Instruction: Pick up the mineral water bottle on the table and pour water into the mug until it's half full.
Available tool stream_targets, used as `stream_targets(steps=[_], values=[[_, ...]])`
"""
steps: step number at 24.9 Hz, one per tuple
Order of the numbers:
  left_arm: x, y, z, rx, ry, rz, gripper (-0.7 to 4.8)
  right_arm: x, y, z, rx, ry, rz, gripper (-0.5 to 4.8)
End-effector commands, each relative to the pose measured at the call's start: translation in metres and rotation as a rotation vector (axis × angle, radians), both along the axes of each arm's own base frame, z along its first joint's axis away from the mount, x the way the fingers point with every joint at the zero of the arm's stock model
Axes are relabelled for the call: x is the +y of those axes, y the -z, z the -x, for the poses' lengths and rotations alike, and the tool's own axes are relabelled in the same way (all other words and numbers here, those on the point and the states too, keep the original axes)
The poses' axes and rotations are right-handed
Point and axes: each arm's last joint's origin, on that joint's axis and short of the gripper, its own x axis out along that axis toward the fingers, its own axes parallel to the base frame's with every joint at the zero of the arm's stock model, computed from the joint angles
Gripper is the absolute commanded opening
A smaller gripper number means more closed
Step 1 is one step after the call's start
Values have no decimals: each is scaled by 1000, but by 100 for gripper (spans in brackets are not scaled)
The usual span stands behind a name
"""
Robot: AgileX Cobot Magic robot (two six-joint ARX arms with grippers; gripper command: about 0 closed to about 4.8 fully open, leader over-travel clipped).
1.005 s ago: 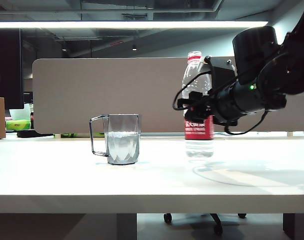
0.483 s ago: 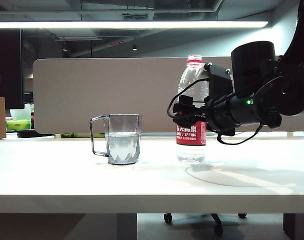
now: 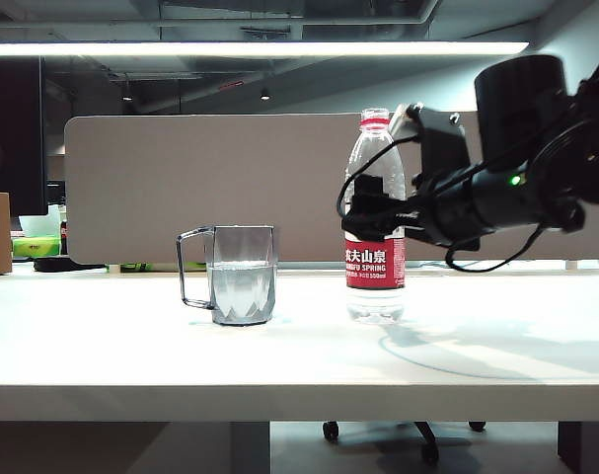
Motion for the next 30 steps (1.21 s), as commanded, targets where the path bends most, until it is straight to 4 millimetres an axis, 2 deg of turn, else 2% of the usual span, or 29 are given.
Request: stream_targets(steps=[1,3,4,8,11,12,19,20,26,30], values=[[0,-2,0,-14,2,-4,-5,-4,-5,12,20,-8,19,465],[0,-2,0,-14,2,-4,-5,-9,-12,23,17,4,19,458],[0,-2,0,-14,2,-4,-5,-12,-15,29,15,19,19,430],[0,-2,0,-14,1,-4,-5,-27,-31,60,3,91,25,166],[0,-2,0,-14,2,-4,-5,-37,-39,81,3,143,34,49],[0,-2,0,-14,2,-4,-5,-42,-41,91,21,144,44,-10],[0,-2,0,-15,1,-4,-5,-60,-44,128,-1,208,41,-6],[0,-2,0,-15,2,-4,-5,-66,-43,139,-24,228,30,-6],[0,-2,1,-15,5,-4,-5,-92,-30,171,-38,301,22,-5],[0,-2,0,-15,4,-4,-5,-108,-32,183,-58,380,13,-5]])
